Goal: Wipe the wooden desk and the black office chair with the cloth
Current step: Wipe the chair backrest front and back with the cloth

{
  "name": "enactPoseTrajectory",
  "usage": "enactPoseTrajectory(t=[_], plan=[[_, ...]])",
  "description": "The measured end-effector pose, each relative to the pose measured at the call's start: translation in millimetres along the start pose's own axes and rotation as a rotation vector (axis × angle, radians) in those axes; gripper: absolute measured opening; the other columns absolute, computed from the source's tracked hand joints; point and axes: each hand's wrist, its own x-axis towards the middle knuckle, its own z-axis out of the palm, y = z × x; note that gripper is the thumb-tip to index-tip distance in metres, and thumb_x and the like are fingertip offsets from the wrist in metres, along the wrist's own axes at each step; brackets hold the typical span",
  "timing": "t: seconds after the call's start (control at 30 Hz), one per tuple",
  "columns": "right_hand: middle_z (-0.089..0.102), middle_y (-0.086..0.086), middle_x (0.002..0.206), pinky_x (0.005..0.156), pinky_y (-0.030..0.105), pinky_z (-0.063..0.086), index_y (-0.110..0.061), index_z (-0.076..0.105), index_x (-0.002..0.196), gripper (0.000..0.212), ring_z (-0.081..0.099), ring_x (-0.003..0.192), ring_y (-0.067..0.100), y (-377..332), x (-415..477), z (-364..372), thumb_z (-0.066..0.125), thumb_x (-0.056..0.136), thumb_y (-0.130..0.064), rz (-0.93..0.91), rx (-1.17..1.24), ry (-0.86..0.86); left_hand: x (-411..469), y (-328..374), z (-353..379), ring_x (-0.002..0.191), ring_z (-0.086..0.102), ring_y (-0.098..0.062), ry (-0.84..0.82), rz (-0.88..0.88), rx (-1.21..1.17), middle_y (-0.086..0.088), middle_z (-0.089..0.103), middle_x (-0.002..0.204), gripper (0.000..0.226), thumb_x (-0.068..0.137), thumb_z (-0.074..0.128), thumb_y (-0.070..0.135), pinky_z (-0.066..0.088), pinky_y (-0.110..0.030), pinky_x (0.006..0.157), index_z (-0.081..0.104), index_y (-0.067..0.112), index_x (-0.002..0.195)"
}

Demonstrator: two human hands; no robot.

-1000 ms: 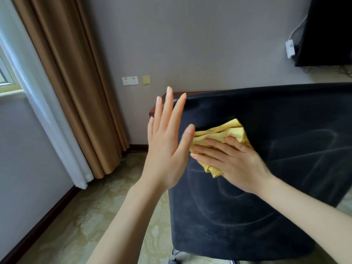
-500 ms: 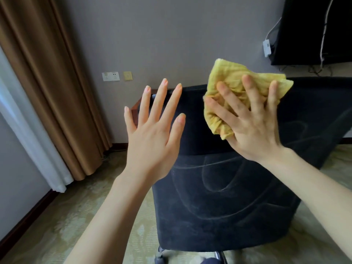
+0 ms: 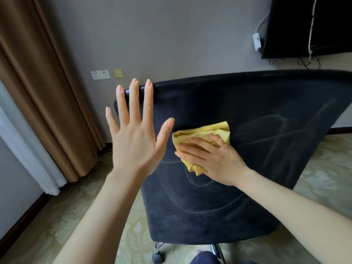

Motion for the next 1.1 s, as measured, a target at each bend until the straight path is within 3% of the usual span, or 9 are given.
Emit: enactPoseTrajectory(t=[0.17,0.33,0.53,0.73,0.83,0.93,1.1], plan=[[0.032,-0.009,0.149,0.117,0.039,0.009,-0.029,0.034,0.144,0.049,0.034,0.134,0.014,23,-47,4,0.024,0.098,-0.012,-0.066,0.025,-0.021,4,-6,3,0.147,-0.007,-0.03,-0.015,-0.009,0.012,-0.003,-0.002,0.161,0.075,0.091,0.015,0.064,0.011,-0.061,0.112,-0.004,0.026,0.152],[0.034,-0.006,0.148,0.115,0.04,0.015,-0.029,0.033,0.145,0.052,0.033,0.135,0.016,65,-69,-4,0.027,0.097,-0.009,-0.012,0.022,-0.015,6,-12,3,0.147,-0.007,-0.028,-0.028,-0.016,0.033,-0.002,-0.003,0.161,0.077,0.089,0.015,0.066,0.009,-0.061,0.112,-0.006,0.026,0.152],[0.035,-0.006,0.149,0.112,0.041,0.016,-0.03,0.038,0.144,0.057,0.036,0.133,0.016,112,-45,-24,0.051,0.092,-0.013,0.03,-0.179,0.168,9,-24,-1,0.147,-0.007,-0.024,-0.05,-0.031,0.031,0.0,-0.005,0.161,0.079,0.087,0.012,0.068,0.005,-0.06,0.113,-0.008,0.028,0.152],[0.056,-0.012,0.133,0.108,0.04,0.025,-0.034,0.058,0.129,0.044,0.048,0.119,0.014,124,14,-37,0.067,0.087,-0.024,0.036,-0.161,0.392,13,-30,-12,0.148,-0.008,-0.02,-0.107,-0.109,-0.021,0.002,-0.01,0.161,0.082,0.083,0.007,0.071,-0.002,-0.054,0.116,-0.007,0.029,0.152],[0.058,-0.015,0.13,0.106,0.04,0.03,-0.037,0.062,0.124,0.038,0.05,0.119,0.012,102,47,-38,0.064,0.089,-0.021,0.108,-0.108,0.456,14,-25,-13,0.147,-0.009,-0.02,-0.098,-0.159,-0.062,0.0,-0.01,0.16,0.082,0.083,0.006,0.068,-0.004,-0.054,0.116,-0.005,0.027,0.152],[0.058,-0.014,0.13,0.108,0.038,0.027,-0.035,0.065,0.121,0.033,0.049,0.122,0.012,72,60,-32,0.058,0.093,-0.019,0.125,-0.013,0.433,5,-6,-5,0.147,-0.012,-0.019,-0.079,-0.08,-0.104,0.002,-0.014,0.16,0.078,0.085,0.009,0.064,-0.004,-0.052,0.115,-0.005,0.026,0.152],[0.051,-0.008,0.136,0.111,0.036,0.024,-0.028,0.062,0.121,0.046,0.035,0.131,0.016,13,31,-9,0.027,0.097,-0.01,-0.038,0.067,0.16,-9,30,8,0.146,-0.016,-0.019,-0.067,0.133,-0.114,0.001,-0.015,0.159,0.07,0.094,0.02,0.055,-0.005,-0.052,0.115,-0.005,0.026,0.152]])
